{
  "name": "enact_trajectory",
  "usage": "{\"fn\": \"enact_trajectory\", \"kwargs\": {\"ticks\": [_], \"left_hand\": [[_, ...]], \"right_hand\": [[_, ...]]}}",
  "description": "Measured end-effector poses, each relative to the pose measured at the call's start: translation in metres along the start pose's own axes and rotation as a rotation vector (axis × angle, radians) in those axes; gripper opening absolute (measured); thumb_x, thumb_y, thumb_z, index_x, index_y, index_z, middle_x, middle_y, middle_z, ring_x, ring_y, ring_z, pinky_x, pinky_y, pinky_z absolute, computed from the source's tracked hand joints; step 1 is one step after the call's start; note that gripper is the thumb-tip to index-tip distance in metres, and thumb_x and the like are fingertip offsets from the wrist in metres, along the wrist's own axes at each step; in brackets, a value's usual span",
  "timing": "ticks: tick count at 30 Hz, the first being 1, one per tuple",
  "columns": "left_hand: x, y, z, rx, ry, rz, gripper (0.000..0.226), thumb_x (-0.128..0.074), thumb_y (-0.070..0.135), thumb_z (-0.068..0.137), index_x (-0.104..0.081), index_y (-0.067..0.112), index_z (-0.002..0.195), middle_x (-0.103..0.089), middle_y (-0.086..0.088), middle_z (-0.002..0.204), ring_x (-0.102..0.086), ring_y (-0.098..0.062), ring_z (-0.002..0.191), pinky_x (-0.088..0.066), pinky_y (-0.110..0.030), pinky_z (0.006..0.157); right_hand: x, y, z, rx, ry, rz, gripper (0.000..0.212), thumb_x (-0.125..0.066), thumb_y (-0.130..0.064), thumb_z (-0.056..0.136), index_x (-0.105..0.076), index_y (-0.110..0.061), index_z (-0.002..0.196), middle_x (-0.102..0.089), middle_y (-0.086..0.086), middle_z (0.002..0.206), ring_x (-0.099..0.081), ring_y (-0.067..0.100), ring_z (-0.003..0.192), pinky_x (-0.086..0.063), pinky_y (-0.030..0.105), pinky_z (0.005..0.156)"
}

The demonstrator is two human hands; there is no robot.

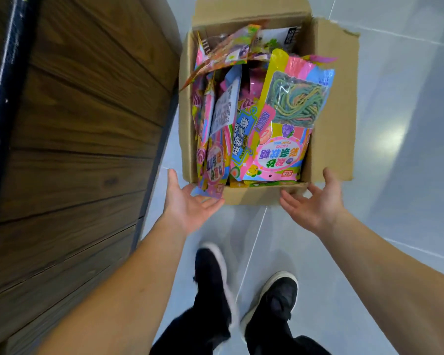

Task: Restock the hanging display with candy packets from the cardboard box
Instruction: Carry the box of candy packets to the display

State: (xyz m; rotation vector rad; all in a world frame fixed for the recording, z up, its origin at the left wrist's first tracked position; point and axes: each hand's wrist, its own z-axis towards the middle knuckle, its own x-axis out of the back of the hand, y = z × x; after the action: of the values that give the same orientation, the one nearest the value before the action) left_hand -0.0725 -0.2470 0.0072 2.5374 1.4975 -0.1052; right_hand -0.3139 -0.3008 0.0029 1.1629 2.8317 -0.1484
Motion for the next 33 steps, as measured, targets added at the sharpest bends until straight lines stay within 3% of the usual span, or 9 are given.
{"fn": "enact_trajectory", "kwargs": {"ticks": [3,5,11,13,16,21,24,29,33], "left_hand": [[-0.024,0.011,-0.001,0.045,-0.009,0.048,0.078,-0.045,0.077,0.083,-0.044,0.012,0.125,-0.062,-0.021,0.107,-0.061,-0.043,0.107,-0.051,-0.051,0.078],[-0.033,0.021,0.004,0.067,0.01,0.09,0.078,-0.044,0.078,0.082,-0.049,0.009,0.118,-0.065,-0.019,0.107,-0.064,-0.039,0.1,-0.052,-0.05,0.08],[-0.092,0.077,0.023,0.121,-0.054,0.153,0.095,-0.046,0.083,0.076,-0.034,0.023,0.149,-0.048,-0.021,0.142,-0.053,-0.037,0.126,-0.038,-0.053,0.109],[-0.118,0.093,0.024,0.131,-0.089,0.17,0.094,-0.042,0.083,0.078,-0.033,0.022,0.149,-0.048,-0.019,0.143,-0.051,-0.035,0.129,-0.035,-0.053,0.11],[-0.166,0.118,0.03,0.154,-0.144,0.239,0.089,-0.035,0.082,0.081,-0.041,0.016,0.141,-0.062,-0.015,0.125,-0.06,-0.033,0.113,-0.036,-0.051,0.107],[-0.221,0.14,0.047,0.125,-0.099,0.175,0.069,-0.036,0.079,0.084,-0.048,0.023,0.123,-0.066,-0.01,0.116,-0.064,-0.03,0.103,-0.038,-0.049,0.104],[-0.252,0.154,0.055,0.083,-0.101,0.131,0.074,-0.039,0.08,0.082,-0.053,0.024,0.129,-0.065,-0.011,0.122,-0.066,-0.028,0.107,-0.037,-0.051,0.109],[-0.305,0.177,0.068,0.052,-0.038,0.016,0.084,-0.045,0.08,0.079,-0.04,0.027,0.144,-0.063,-0.012,0.128,-0.063,-0.033,0.113,-0.038,-0.055,0.107],[-0.355,0.201,0.085,0.027,0.013,-0.039,0.09,-0.046,0.08,0.078,-0.028,0.029,0.15,-0.056,-0.01,0.136,-0.059,-0.036,0.117,-0.037,-0.056,0.107]], "right_hand": [[-0.021,-0.019,-0.001,0.011,0.029,-0.025,0.083,-0.052,-0.062,0.091,-0.017,-0.024,0.156,-0.027,0.022,0.157,-0.038,0.039,0.14,-0.03,0.046,0.118],[-0.033,-0.028,-0.002,0.014,0.047,-0.012,0.085,-0.053,-0.062,0.09,-0.018,-0.022,0.156,-0.028,0.023,0.156,-0.039,0.039,0.139,-0.031,0.045,0.117],[-0.099,-0.075,0.0,0.085,0.097,-0.008,0.086,-0.054,-0.062,0.089,-0.017,-0.022,0.156,-0.029,0.022,0.155,-0.045,0.038,0.135,-0.033,0.046,0.117],[-0.121,-0.093,-0.001,0.116,0.097,-0.042,0.087,-0.053,-0.064,0.089,-0.015,-0.025,0.156,-0.026,0.018,0.158,-0.043,0.037,0.137,-0.031,0.046,0.117],[-0.151,-0.124,0.002,0.123,0.065,-0.14,0.087,-0.049,-0.069,0.088,-0.014,-0.03,0.157,-0.027,0.013,0.159,-0.039,0.034,0.141,-0.028,0.045,0.119],[-0.198,-0.177,0.01,0.111,0.031,-0.228,0.085,-0.043,-0.071,0.09,-0.021,-0.022,0.155,-0.028,0.012,0.159,-0.034,0.032,0.144,-0.025,0.043,0.12],[-0.233,-0.207,0.017,0.105,0.013,-0.244,0.084,-0.043,-0.069,0.09,-0.024,-0.018,0.154,-0.03,0.013,0.158,-0.031,0.032,0.145,-0.025,0.042,0.12],[-0.281,-0.261,0.024,0.05,-0.018,-0.297,0.092,-0.046,-0.069,0.089,-0.011,-0.019,0.158,-0.026,0.013,0.16,-0.031,0.03,0.146,-0.025,0.043,0.12],[-0.336,-0.31,0.032,0.07,-0.078,-0.443,0.076,-0.045,-0.069,0.09,-0.029,-0.027,0.152,-0.033,0.011,0.157,-0.035,0.028,0.144,-0.026,0.044,0.119]]}}
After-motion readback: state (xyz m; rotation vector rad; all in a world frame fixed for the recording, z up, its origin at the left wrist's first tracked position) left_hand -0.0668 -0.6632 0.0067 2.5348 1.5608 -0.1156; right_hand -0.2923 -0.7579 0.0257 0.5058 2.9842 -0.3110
